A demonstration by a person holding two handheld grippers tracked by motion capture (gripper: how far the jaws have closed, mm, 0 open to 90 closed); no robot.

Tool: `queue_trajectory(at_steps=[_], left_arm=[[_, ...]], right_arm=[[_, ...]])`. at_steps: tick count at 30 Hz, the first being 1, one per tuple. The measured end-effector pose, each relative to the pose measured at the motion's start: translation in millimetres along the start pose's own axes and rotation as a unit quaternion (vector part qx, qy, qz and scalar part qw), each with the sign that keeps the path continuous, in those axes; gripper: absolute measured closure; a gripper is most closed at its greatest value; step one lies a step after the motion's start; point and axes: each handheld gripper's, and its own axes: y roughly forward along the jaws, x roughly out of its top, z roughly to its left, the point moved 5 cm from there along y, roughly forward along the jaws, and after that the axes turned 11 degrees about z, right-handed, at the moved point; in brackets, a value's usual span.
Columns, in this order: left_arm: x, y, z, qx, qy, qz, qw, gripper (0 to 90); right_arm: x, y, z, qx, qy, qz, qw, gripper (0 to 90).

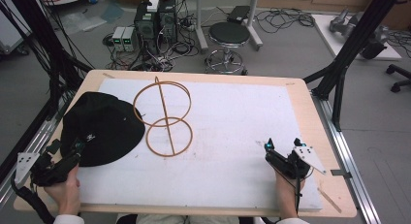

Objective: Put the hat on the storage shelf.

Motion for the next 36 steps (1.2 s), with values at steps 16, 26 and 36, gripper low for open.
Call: queue_trajectory(at_steps=[16,26,36], left_arm=[[-0.9,-1.7,2.3,-0.004,-0.014,-0.001,0.9999,19.4],[-0.5,-2.9,2.6,0.001,-0.012,-0.003,0.9999,19.4],[0.0,-0.4,-1.7,-0.009,0.002,0.002,1.0000,20.1]], right_arm=[[-1.5,-0.4,-2.9,0.004,0.018,0.005,0.9998,6.4],[-1.5,0.3,-2.7,0.005,0.018,0.006,0.9998,6.4],[-1.6,1.5,-2.8,0.005,0.014,0.006,0.9999,6.4]])
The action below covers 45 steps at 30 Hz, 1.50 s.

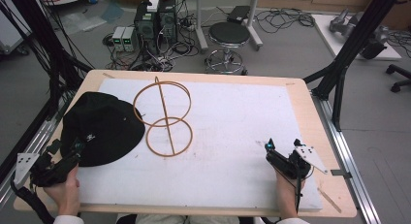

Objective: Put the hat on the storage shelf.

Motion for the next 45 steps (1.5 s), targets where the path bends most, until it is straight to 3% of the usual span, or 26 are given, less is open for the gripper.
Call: queue_trajectory(at_steps=[5,11,15,22,29,35,45], left_arm=[[3.9,5.4,-5.5,-0.006,0.009,0.000,0.9999,20.0],[8.7,9.0,-13.6,-0.010,0.034,0.005,0.9994,20.0],[7.3,13.1,-18.2,-0.020,0.036,0.012,0.9991,20.5],[9.3,24.2,-21.8,-0.011,0.067,0.030,0.9972,20.6],[13.2,33.2,-16.8,0.000,0.059,0.035,0.9976,22.6],[14.1,40.1,-10.0,0.009,0.058,0.056,0.9967,22.6],[10.2,57.0,-13.9,0.010,0.077,0.081,0.9937,22.5]], right_arm=[[-0.7,0.9,0.7,0.001,0.002,0.006,1.0000,6.4],[-0.9,2.0,0.6,0.001,0.002,0.008,1.0000,6.4],[-1.4,3.0,0.6,0.003,-0.001,0.012,0.9999,6.4],[-2.0,4.3,1.0,0.004,-0.004,0.015,0.9999,6.4],[-3.1,4.2,1.8,0.006,-0.003,0.021,0.9998,6.4],[-3.8,3.6,1.4,0.006,-0.002,0.023,0.9997,6.4],[-4.4,4.8,0.8,0.004,-0.003,0.028,0.9996,6.4]])
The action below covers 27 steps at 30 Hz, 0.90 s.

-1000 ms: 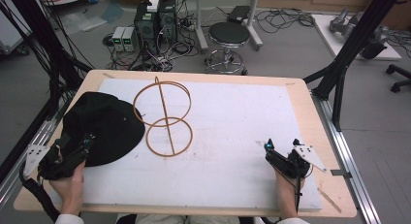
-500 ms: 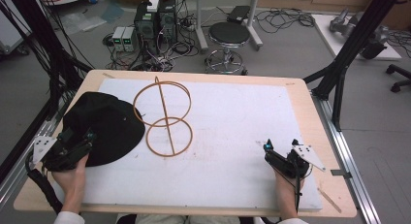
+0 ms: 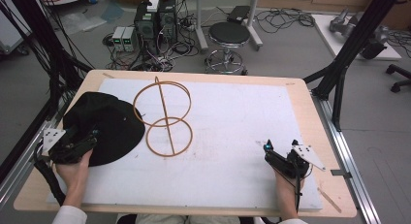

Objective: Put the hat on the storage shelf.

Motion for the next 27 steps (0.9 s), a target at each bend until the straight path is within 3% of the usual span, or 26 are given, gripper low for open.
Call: queue_trajectory(at_steps=[4,9,11,13,14,16,19,22,27], left_arm=[[2.0,3.7,-0.5,0.006,-0.001,0.005,1.0000,23.4],[4.6,5.0,0.6,0.023,-0.015,0.012,0.9995,33.7],[4.4,5.9,0.5,0.041,-0.013,0.015,0.9989,42.6],[4.2,7.0,-1.4,0.039,-0.007,0.018,0.9991,47.7],[4.3,7.3,-3.2,0.036,0.000,0.019,0.9992,55.6],[5.6,8.0,-7.9,0.049,0.020,0.024,0.9983,63.4],[7.3,7.7,-11.7,0.056,0.027,0.032,0.9976,83.4],[8.3,8.1,-10.0,0.045,0.014,0.037,0.9982,84.9],[9.0,7.6,-8.9,0.032,0.008,0.039,0.9987,85.9]], right_arm=[[-0.2,0.5,-0.3,-0.002,-0.002,0.001,1.0000,6.4],[-0.7,0.6,0.3,0.000,0.000,0.004,1.0000,6.4],[-0.6,0.8,0.3,-0.001,0.000,0.004,1.0000,6.4],[-0.7,1.1,0.2,0.000,0.000,0.004,1.0000,6.4],[-0.7,1.1,0.2,0.000,0.000,0.005,1.0000,6.4],[-0.8,1.1,0.1,-0.001,0.000,0.005,1.0000,6.4],[-0.9,1.1,-0.1,-0.001,0.000,0.005,1.0000,6.4],[-0.9,1.3,-0.1,-0.002,0.000,0.006,1.0000,6.4],[-1.0,1.3,-0.3,-0.003,-0.001,0.006,1.0000,6.4]])
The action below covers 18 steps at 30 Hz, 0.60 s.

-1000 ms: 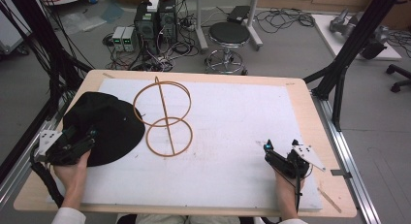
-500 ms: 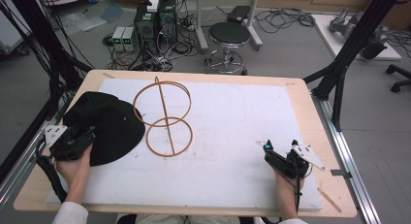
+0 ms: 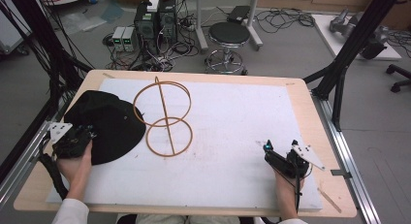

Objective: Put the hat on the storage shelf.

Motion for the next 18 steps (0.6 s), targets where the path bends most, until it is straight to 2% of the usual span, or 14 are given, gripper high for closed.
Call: queue_trajectory(at_steps=[6,15,18], left_arm=[[0.4,-0.9,0.6,-0.011,-0.006,-0.002,0.9999,86.1],[2.1,-3.8,-0.4,-0.013,0.001,-0.010,0.9999,86.1],[2.9,-5.1,-0.1,-0.012,-0.003,-0.015,0.9998,86.1]], right_arm=[[-0.1,-0.9,-0.2,0.000,0.001,-0.001,1.0000,6.4],[-0.1,-0.9,-1.3,-0.001,0.000,-0.001,1.0000,6.4],[-0.1,-0.9,-1.2,-0.001,0.000,-0.002,1.0000,6.4]])
